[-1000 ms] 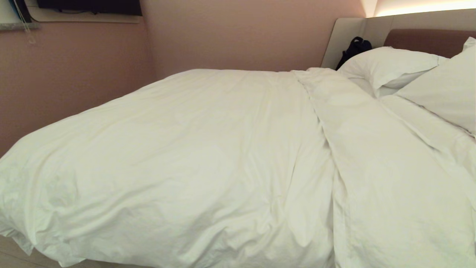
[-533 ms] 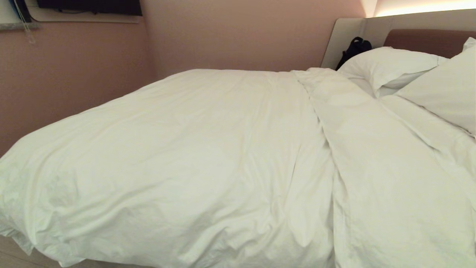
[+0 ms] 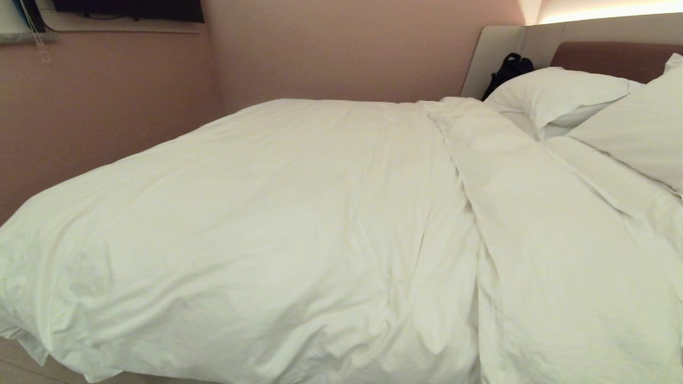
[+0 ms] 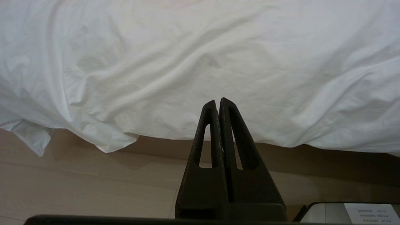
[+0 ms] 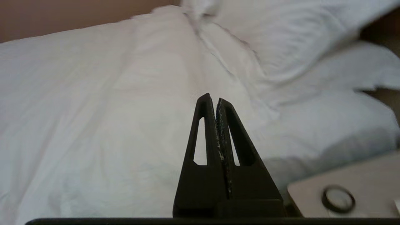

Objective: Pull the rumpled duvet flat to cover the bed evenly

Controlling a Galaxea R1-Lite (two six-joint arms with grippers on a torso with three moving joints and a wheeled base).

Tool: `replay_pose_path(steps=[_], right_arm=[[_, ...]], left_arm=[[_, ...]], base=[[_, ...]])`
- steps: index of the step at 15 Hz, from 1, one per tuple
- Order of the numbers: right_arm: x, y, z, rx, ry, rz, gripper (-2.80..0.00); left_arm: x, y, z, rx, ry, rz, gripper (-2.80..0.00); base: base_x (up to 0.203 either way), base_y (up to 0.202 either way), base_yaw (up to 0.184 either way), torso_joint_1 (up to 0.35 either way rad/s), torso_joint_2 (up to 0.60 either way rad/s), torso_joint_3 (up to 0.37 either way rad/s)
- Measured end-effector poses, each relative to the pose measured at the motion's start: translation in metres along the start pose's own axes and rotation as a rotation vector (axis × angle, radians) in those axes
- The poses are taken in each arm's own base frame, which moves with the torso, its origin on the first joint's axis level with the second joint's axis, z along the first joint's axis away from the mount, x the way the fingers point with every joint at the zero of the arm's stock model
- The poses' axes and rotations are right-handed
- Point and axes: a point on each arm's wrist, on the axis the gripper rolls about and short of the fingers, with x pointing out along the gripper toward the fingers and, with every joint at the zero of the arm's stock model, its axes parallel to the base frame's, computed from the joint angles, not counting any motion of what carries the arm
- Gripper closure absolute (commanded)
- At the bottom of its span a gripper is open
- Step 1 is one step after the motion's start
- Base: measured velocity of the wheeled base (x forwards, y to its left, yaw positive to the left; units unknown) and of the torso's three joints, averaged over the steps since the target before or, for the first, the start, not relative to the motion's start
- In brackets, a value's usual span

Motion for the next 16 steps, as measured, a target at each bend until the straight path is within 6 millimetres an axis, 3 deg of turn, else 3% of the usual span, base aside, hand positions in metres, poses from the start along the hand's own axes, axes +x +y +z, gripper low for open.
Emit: replay_pose_path(steps=[3,9,16], right_arm=[[0.008,0.012,0.022,-0.097,0.002,0.191,0.00],[0.038,0.045,0.037,-0.188,0.125,0.608,0.00],[0.057,0.069,0.089,-0.246,0.048,0.614,0.00]], left_arm=[[0.000,0.000,0.000,0.000,0.001,-0.001,0.00],[0.000,0.000,0.000,0.000,0.000,-0.001,0.00],[0.000,0.000,0.000,0.000,0.000,0.000,0.00]], base=[[0.000,0.000,0.000,0.000,0.00,0.000],[0.000,0.000,0.000,0.000,0.00,0.000],[0.000,0.000,0.000,0.000,0.00,0.000]])
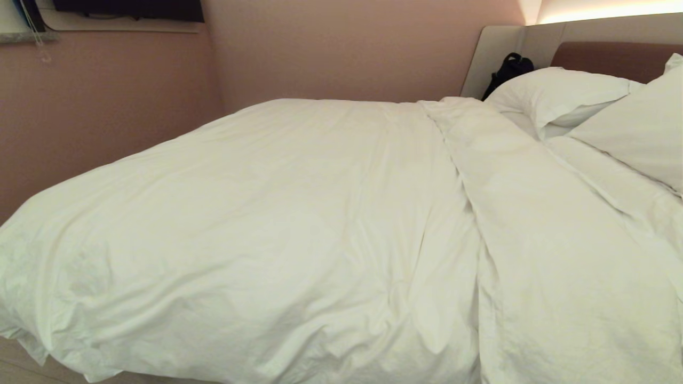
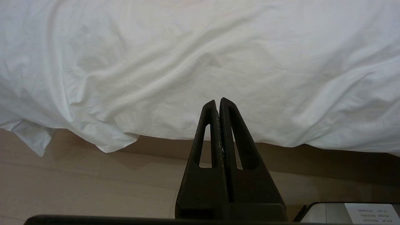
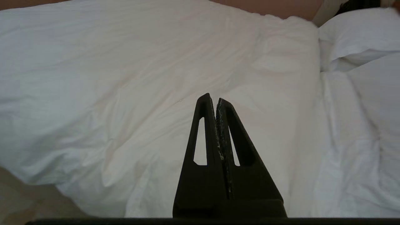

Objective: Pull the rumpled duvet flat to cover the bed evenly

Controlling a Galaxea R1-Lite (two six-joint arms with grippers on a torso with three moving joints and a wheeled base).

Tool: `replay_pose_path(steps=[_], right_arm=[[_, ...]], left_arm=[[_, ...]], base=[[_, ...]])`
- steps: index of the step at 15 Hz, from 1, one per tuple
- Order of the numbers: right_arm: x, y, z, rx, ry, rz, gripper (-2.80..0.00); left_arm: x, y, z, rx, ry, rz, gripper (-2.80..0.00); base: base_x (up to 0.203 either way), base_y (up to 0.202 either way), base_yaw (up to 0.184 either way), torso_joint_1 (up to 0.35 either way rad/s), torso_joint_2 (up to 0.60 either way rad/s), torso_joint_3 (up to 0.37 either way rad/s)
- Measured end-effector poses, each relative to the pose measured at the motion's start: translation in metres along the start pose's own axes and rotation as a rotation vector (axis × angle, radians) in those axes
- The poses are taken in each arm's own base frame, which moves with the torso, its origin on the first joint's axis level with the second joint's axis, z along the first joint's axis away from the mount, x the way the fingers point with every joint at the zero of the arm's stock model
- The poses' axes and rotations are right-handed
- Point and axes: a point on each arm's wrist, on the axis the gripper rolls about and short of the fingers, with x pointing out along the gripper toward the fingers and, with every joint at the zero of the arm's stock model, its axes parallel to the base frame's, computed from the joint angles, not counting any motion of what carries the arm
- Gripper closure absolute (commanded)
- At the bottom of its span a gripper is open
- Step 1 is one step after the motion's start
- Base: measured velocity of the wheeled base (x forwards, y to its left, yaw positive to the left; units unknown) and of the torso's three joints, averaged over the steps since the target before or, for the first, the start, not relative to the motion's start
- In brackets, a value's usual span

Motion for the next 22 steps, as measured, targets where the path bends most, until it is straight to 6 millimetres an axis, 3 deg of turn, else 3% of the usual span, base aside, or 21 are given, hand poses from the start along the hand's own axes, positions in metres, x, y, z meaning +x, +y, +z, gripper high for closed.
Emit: replay_pose_path(steps=[6,14,18,22], right_arm=[[0.003,0.000,0.008,-0.052,0.055,0.054,0.00],[0.012,0.014,-0.024,0.166,0.262,0.348,0.00],[0.035,0.021,-0.033,0.352,0.341,0.394,0.00],[0.068,0.013,-0.035,0.481,0.372,0.239,0.00]], left_arm=[[0.000,0.000,0.000,0.000,0.000,0.000,0.00],[0.000,0.000,0.000,0.000,0.001,0.000,0.00],[0.000,0.000,0.000,0.000,0.000,0.000,0.00],[0.000,0.000,0.000,0.000,0.000,0.000,0.00]], base=[[0.000,0.000,0.000,0.000,0.00,0.000],[0.000,0.000,0.000,0.000,0.00,0.000],[0.000,0.000,0.000,0.000,0.00,0.000],[0.000,0.000,0.000,0.000,0.00,0.000]])
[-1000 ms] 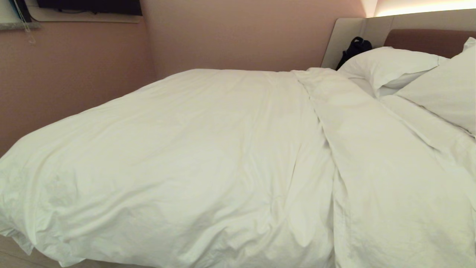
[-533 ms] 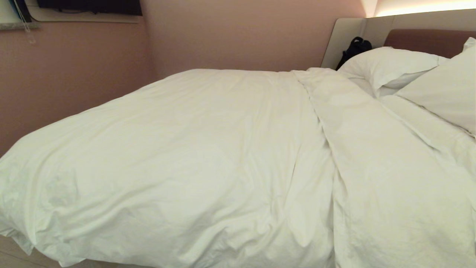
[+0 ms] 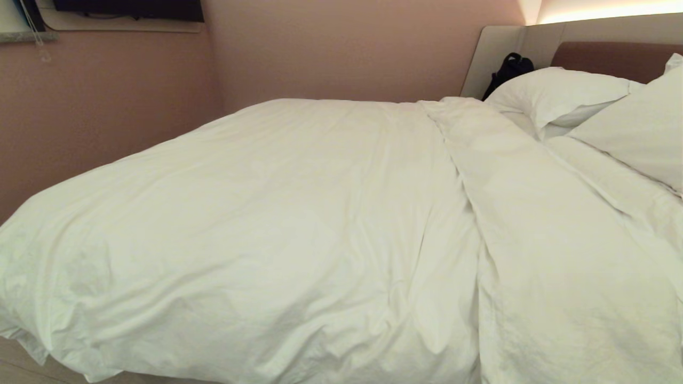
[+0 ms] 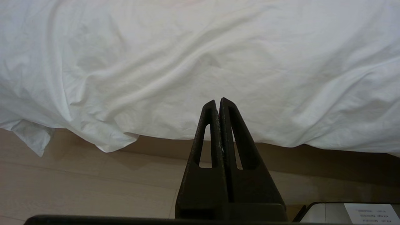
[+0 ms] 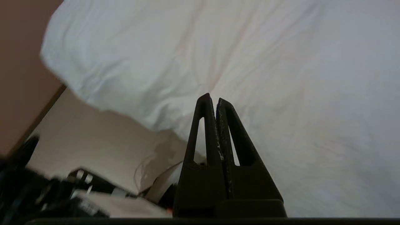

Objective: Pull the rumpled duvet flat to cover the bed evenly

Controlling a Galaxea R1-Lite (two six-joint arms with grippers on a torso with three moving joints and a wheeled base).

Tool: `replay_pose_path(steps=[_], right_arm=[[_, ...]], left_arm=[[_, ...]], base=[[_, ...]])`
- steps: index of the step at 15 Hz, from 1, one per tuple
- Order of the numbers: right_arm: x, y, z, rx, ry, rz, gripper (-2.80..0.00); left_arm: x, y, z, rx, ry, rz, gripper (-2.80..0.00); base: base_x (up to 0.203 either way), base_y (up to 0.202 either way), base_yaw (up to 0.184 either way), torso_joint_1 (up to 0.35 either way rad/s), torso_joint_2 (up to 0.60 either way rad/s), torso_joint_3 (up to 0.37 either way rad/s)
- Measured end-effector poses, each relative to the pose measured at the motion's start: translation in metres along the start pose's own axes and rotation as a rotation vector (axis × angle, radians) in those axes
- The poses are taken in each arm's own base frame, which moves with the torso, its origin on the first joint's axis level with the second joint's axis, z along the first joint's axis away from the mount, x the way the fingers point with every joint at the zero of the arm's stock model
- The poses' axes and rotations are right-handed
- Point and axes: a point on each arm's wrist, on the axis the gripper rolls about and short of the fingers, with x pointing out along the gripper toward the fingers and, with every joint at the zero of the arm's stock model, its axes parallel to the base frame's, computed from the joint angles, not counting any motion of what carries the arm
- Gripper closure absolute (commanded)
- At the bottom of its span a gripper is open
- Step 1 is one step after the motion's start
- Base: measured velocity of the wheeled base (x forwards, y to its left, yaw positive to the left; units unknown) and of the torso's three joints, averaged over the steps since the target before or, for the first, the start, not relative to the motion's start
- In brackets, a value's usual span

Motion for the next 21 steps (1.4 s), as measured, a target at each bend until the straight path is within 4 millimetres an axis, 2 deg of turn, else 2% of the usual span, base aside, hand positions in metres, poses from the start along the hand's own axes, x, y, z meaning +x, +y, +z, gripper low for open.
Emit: replay_pose_path(steps=[5,10,16,21], right_arm=[[0.023,-0.044,0.016,0.100,-0.051,-0.289,0.00],[0.037,-0.098,0.005,0.134,-0.028,-0.500,0.00],[0.032,-0.126,0.008,0.147,-0.089,-0.611,0.00],[0.014,-0.170,0.004,0.247,-0.117,-0.701,0.00]], left_arm=[[0.000,0.000,0.000,0.000,0.000,0.000,0.00],[0.000,0.000,0.000,0.001,0.000,0.000,0.00],[0.000,0.000,0.000,0.000,0.000,0.000,0.00],[0.000,0.000,0.000,0.000,0.000,0.000,0.00]], base=[[0.000,0.000,0.000,0.000,0.00,0.000],[0.000,0.000,0.000,0.000,0.00,0.000],[0.000,0.000,0.000,0.000,0.00,0.000],[0.000,0.000,0.000,0.000,0.00,0.000]])
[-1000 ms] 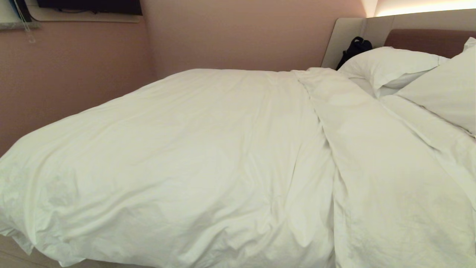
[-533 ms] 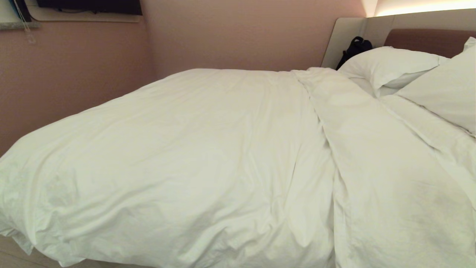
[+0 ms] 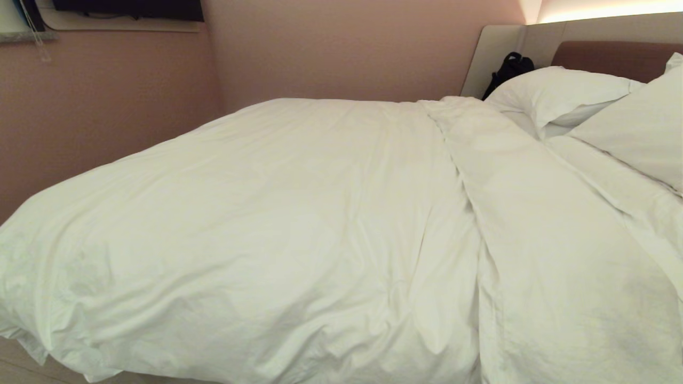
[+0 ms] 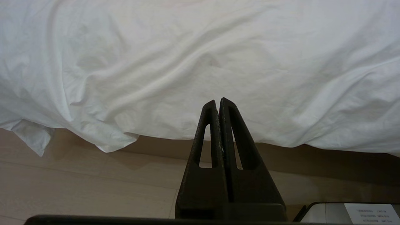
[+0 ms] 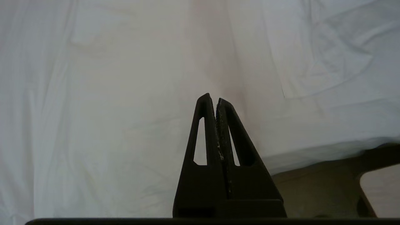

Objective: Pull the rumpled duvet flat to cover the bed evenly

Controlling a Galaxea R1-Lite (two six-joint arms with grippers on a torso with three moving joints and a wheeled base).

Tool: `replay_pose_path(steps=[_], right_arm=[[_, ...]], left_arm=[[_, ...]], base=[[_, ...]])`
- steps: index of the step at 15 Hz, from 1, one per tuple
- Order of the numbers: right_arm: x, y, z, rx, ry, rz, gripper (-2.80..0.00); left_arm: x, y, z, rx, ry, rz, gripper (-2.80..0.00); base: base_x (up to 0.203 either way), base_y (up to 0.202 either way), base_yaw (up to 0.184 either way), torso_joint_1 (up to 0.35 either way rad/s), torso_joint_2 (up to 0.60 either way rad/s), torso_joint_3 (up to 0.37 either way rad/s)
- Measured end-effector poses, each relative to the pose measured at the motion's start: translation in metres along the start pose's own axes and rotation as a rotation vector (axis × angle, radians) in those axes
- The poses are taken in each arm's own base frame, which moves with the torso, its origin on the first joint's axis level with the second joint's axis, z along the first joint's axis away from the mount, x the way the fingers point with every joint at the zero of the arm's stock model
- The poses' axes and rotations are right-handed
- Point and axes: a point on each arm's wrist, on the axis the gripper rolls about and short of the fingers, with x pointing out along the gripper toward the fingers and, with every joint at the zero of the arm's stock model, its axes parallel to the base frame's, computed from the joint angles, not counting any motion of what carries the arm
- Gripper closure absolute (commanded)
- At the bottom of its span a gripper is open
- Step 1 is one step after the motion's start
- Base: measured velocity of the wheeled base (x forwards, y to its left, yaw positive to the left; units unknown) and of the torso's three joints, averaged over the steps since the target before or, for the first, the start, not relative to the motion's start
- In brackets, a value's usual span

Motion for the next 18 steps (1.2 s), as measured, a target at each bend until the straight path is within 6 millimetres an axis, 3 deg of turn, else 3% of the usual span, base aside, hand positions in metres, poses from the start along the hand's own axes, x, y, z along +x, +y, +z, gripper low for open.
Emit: replay_pose_path(steps=[8,12,18], right_arm=[[0.048,-0.044,-0.030,0.011,0.181,0.268,0.00],[0.062,-0.064,-0.029,-0.007,0.171,0.378,0.00],[0.080,-0.114,-0.019,-0.001,0.131,0.383,0.00]], left_arm=[[0.000,0.000,0.000,0.000,0.000,0.000,0.00],[0.000,0.000,0.000,0.000,0.000,0.000,0.00],[0.000,0.000,0.000,0.000,0.000,0.000,0.00]], base=[[0.000,0.000,0.000,0.000,0.00,0.000],[0.000,0.000,0.000,0.000,0.00,0.000],[0.000,0.000,0.000,0.000,0.00,0.000]])
